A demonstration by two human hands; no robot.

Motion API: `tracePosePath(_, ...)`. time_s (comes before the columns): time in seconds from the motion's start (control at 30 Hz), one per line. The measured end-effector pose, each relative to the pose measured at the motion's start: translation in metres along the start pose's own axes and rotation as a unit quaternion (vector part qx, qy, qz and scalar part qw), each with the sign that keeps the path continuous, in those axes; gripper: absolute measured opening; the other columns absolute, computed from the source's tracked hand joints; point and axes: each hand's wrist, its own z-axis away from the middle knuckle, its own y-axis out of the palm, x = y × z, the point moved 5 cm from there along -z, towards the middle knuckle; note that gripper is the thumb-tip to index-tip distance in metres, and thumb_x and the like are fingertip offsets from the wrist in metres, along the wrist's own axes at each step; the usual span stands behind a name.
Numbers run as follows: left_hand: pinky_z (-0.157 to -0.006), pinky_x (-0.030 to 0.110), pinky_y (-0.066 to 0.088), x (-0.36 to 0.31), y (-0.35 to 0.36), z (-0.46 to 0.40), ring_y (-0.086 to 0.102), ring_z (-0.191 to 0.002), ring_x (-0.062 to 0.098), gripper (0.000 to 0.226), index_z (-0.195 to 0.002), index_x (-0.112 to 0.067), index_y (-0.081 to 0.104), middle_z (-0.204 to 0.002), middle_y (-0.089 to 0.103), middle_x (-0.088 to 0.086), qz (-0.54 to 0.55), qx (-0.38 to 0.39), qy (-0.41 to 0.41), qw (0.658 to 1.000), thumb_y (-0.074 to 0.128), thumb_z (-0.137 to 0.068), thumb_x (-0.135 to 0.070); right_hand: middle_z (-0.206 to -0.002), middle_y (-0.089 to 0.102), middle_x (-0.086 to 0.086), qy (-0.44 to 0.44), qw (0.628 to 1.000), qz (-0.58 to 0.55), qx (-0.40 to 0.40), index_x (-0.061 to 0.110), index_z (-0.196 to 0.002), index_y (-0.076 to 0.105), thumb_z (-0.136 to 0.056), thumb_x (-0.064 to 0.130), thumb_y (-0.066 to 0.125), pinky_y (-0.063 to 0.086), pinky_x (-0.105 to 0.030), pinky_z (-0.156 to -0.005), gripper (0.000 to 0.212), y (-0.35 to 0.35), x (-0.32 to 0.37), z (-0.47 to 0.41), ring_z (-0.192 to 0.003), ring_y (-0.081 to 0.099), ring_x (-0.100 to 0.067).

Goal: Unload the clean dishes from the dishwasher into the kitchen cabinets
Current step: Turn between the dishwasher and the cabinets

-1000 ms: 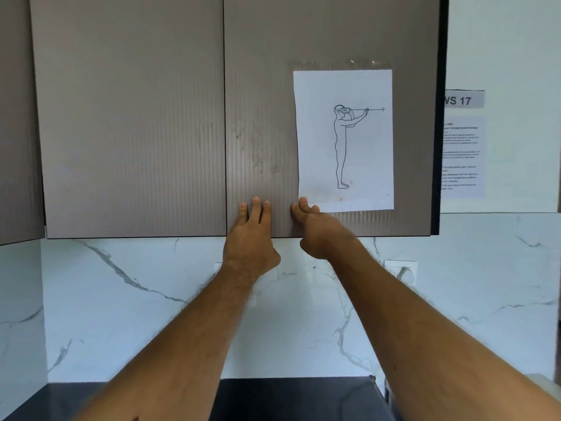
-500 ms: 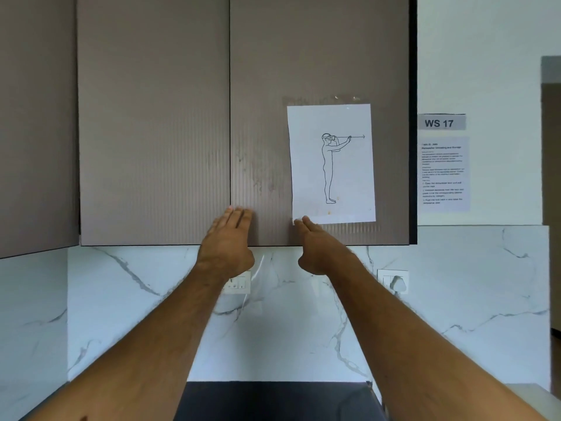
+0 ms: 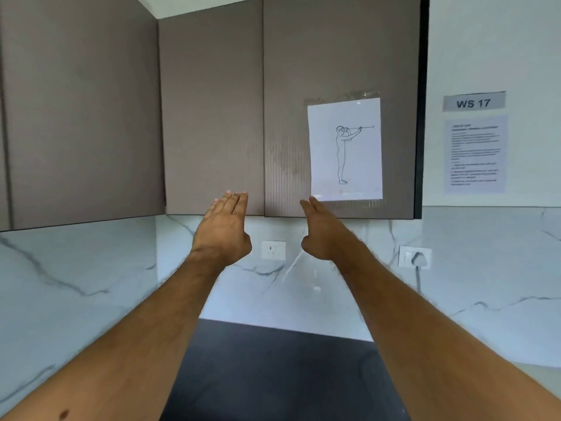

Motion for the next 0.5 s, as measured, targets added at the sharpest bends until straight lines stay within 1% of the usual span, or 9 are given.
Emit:
tracePosePath(0.13,-0.124,0.035,0.003,0.017,-0.041,0.041,0.005,-0.152,0.019,0.085,-0.157,-0.011,0.007,-0.163,0.015,0.005,-0.048,0.010,-0.027,0.998,0.052,-0.084,-0.018,-0.167,0.002,-0.003,-0.029,0.999,-0.025,-0.001,0.015,-0.159,0.011,-0.084,0.007,0.059,0.029,-0.038,-0.118,0.089,0.000,0.040,0.028,-0.151,0.015,-0.026)
tracePosePath(0.27,-0.124,0.034,0.002,0.034,-0.084,0.073,0.005,-0.152,0.019,0.084,-0.157,-0.009,0.008,-0.163,0.016,0.005,-0.081,0.001,-0.044,0.996,0.050,-0.084,-0.018,-0.167,0.002,-0.001,-0.055,0.997,-0.047,0.001,0.017,-0.159,0.012,-0.083,0.006,0.056,0.031,-0.037,-0.117,0.088,-0.001,0.082,0.043,-0.150,0.019,-0.025)
tracePosePath(0.4,-0.124,0.034,0.003,0.068,-0.123,0.102,0.005,-0.152,0.018,0.084,-0.157,-0.011,0.008,-0.163,0.015,0.003,-0.121,-0.008,-0.077,0.990,0.049,-0.084,-0.017,-0.166,0.002,0.001,-0.089,0.994,-0.068,0.007,0.019,-0.159,0.011,-0.085,0.008,0.056,0.031,-0.038,-0.117,0.087,-0.001,0.134,0.049,-0.151,0.017,-0.023)
tracePosePath(0.5,-0.124,0.033,0.002,0.098,-0.153,0.123,0.007,-0.151,0.018,0.084,-0.157,-0.011,0.010,-0.163,0.018,0.004,-0.144,-0.018,-0.108,0.983,0.050,-0.084,-0.017,-0.166,0.003,0.004,-0.120,0.989,-0.092,0.005,0.020,-0.158,0.013,-0.084,0.006,0.054,0.035,-0.039,-0.115,0.086,0.004,0.177,0.051,-0.150,0.019,-0.021)
